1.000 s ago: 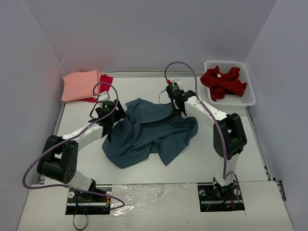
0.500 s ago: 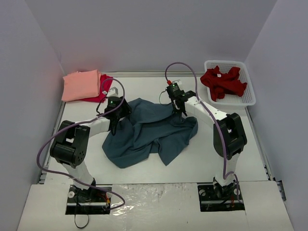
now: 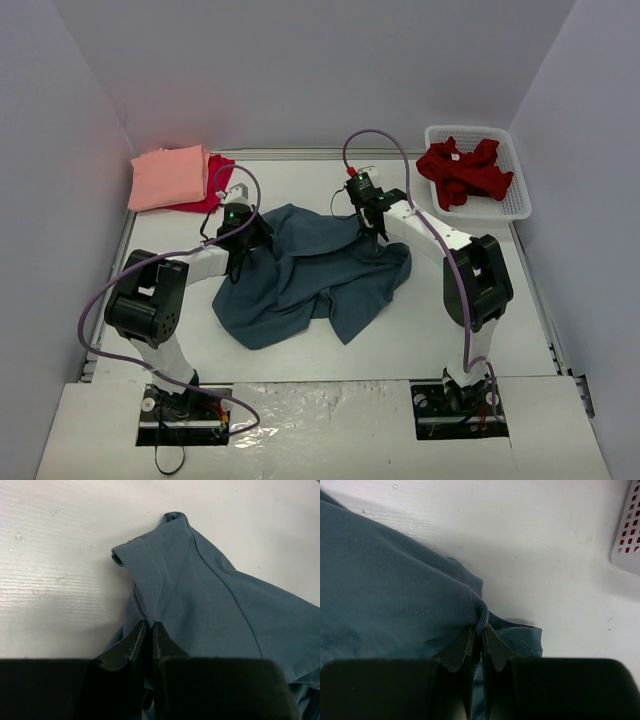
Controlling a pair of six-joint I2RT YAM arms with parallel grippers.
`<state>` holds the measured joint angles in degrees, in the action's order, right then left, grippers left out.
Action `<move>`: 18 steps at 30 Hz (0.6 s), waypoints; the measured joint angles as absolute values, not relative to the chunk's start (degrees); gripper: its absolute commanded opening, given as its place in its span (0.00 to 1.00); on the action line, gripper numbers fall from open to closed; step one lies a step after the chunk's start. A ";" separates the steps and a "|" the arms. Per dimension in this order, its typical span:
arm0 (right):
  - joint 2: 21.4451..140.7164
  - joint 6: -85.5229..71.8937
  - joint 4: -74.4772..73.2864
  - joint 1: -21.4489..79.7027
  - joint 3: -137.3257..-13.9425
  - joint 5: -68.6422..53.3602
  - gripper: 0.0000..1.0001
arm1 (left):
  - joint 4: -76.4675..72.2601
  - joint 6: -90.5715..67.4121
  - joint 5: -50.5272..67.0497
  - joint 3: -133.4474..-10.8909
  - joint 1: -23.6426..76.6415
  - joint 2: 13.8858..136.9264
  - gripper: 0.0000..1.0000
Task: Fold and stack the t-shirts
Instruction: Flatten out the tshirt
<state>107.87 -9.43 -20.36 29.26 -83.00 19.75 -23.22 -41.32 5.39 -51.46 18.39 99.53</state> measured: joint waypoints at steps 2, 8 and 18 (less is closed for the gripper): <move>107.87 -9.61 -20.36 29.19 -83.00 19.75 0.00 | -22.70 -41.01 5.10 -51.42 18.39 99.09 0.02; 107.87 -10.44 -20.34 27.77 -83.05 20.03 0.00 | -13.76 -38.79 -0.34 -52.01 18.41 90.54 0.02; 107.87 -10.41 -21.23 24.05 -94.85 18.96 0.00 | 0.82 -35.68 -5.02 -62.24 18.48 76.69 0.02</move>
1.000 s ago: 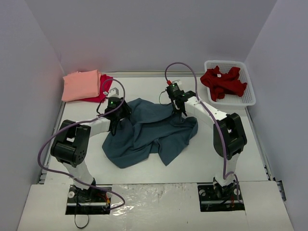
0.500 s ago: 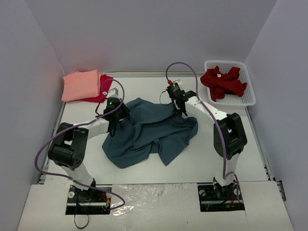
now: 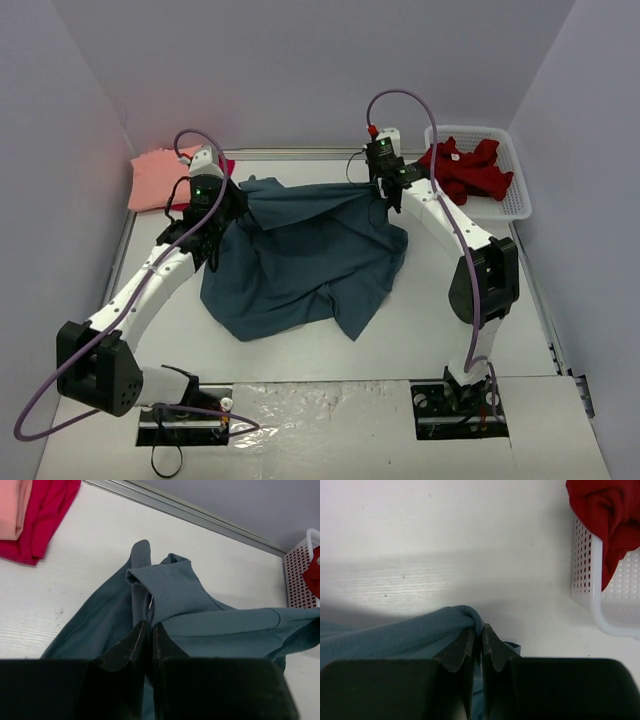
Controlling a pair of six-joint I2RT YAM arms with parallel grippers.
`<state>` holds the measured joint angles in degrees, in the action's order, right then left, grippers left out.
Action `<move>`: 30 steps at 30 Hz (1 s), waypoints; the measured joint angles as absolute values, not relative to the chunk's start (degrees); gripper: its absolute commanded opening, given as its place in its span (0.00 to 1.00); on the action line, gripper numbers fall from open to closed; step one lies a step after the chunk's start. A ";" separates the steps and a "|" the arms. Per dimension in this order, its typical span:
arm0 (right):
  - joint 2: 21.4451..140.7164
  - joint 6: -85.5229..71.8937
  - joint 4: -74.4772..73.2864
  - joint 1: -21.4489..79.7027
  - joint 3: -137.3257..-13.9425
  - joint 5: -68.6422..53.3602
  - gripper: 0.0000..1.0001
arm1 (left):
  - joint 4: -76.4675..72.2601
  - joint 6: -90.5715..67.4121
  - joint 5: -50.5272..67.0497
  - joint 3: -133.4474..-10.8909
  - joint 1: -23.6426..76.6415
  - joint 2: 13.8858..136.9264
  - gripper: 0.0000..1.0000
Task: Fold and stack the t-shirts
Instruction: Flatten out the tshirt
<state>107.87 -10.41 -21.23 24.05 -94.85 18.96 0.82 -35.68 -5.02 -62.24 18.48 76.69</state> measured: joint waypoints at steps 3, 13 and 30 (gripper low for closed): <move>107.63 -10.44 -21.32 23.53 -97.38 18.31 0.00 | 4.25 -35.03 -5.39 -62.74 18.61 74.24 0.02; 104.81 -12.23 -22.35 22.55 -93.19 15.38 0.00 | 13.41 -34.22 -4.58 -61.43 19.53 64.25 0.03; 98.87 -13.47 -24.58 18.94 -86.65 17.76 0.00 | 20.75 -39.62 -4.56 -40.66 21.39 31.46 0.67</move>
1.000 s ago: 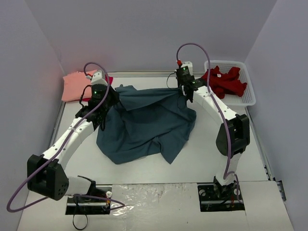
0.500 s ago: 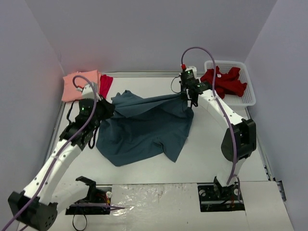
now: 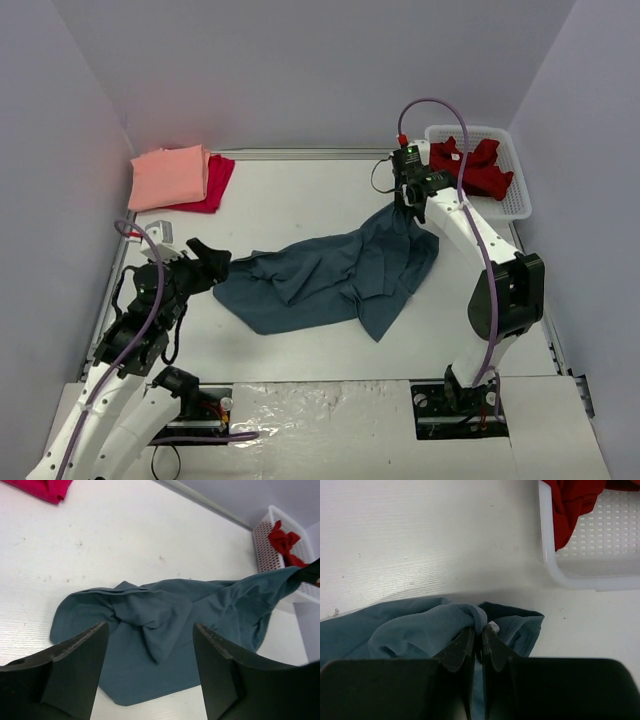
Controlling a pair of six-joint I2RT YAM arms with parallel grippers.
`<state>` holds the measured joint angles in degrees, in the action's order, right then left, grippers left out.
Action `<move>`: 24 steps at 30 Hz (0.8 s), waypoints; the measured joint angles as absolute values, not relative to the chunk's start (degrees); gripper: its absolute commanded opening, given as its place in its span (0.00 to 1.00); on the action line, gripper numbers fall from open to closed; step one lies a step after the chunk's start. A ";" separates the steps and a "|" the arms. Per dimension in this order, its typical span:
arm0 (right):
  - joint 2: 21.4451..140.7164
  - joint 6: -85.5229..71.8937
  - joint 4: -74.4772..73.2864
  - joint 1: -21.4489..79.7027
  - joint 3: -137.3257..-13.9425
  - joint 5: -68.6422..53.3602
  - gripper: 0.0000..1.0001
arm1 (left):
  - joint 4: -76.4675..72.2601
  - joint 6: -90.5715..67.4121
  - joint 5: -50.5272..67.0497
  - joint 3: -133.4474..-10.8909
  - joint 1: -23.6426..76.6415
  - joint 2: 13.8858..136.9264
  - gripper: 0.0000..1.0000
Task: Fold and stack the t-shirts
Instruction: Flatten out the tshirt
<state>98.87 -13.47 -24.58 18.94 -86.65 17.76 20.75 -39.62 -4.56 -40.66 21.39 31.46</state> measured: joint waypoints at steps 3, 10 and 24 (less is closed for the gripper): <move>98.87 -13.50 -24.62 19.20 -86.65 17.74 0.00 | 20.05 -39.09 -4.73 -41.17 21.39 36.42 0.67; 99.07 -13.50 -24.67 19.59 -86.65 17.54 0.00 | 14.70 -37.87 -2.44 -40.66 21.39 50.15 0.68; 102.08 -13.58 -24.10 21.10 -84.84 17.47 0.00 | 7.97 -32.62 1.34 -61.01 32.27 80.73 0.56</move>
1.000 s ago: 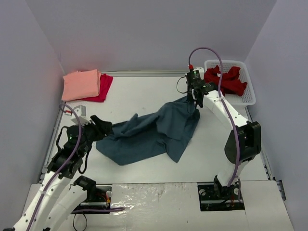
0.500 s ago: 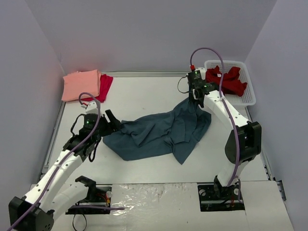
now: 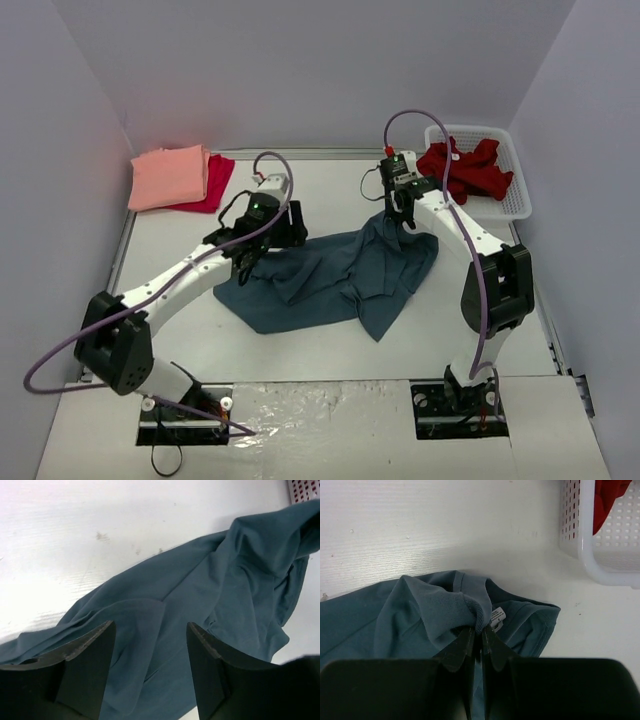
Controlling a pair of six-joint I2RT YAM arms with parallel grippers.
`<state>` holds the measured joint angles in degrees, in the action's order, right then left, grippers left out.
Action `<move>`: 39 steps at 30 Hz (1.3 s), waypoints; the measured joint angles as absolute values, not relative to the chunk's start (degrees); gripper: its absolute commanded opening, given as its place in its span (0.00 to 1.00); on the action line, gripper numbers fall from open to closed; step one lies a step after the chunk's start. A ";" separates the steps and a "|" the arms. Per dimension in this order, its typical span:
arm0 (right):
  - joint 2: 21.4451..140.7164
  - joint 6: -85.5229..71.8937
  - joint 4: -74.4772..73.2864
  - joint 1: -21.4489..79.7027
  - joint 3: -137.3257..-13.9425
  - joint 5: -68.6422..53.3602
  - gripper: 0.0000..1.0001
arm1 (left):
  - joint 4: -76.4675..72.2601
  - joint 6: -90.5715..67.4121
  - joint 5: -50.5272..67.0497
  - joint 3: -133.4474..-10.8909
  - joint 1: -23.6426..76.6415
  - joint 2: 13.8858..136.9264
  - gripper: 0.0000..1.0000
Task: Fold and stack the t-shirts
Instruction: Flatten out the tshirt
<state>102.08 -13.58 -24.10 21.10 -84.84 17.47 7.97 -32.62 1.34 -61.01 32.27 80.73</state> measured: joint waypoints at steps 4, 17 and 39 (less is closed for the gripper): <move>102.08 -13.65 -23.73 21.10 -84.68 17.41 0.00 | 7.57 -29.85 -0.95 -64.45 35.94 85.89 0.43; 102.13 -13.45 -22.59 21.10 -82.21 17.32 0.00 | 11.35 -24.47 -10.09 -68.10 44.10 98.67 0.43; 102.65 -13.21 -21.56 21.08 -81.54 17.10 0.00 | 11.57 -22.96 -14.83 -70.04 46.06 105.82 0.44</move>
